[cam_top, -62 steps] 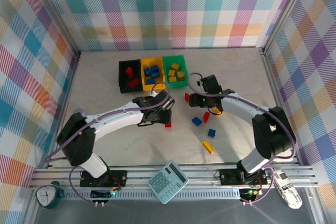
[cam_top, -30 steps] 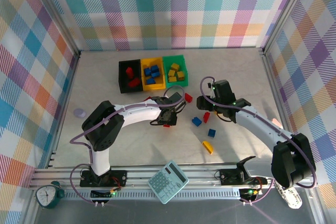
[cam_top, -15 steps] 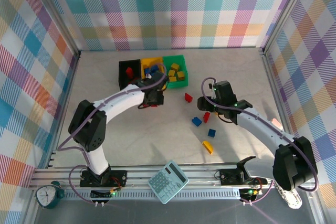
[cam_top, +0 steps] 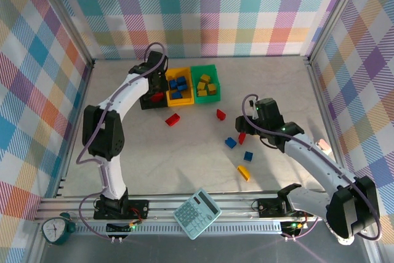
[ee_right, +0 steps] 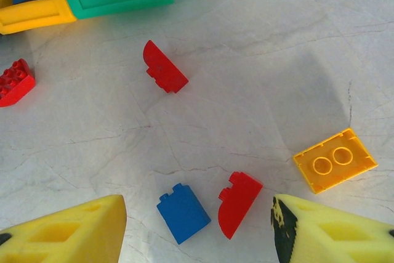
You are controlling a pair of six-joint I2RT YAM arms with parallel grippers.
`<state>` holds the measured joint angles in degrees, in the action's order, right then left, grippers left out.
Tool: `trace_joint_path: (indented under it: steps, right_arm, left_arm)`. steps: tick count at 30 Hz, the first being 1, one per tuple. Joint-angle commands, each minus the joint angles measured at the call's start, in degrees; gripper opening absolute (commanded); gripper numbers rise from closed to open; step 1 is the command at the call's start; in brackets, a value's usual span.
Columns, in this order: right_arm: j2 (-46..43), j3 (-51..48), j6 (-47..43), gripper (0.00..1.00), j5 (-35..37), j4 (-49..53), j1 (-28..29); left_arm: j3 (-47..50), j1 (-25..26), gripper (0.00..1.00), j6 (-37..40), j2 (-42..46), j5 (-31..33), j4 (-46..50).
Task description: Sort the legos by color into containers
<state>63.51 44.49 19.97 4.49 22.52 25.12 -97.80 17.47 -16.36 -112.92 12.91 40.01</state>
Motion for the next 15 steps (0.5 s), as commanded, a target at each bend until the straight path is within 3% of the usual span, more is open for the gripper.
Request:
trace_joint_path:
  steps: [1,15]
  right_arm:
    - [-1.4,0.2,-1.6,0.64,0.4,2.1,-0.3]
    - [-1.2,1.2,-2.4,0.64,0.9,3.6,-0.3]
  left_arm:
    - [-6.0,-0.8,0.30,2.4,-4.6,-0.3,3.6]
    - [-13.4,-3.1,0.31,5.6,-13.2,-2.1,1.9]
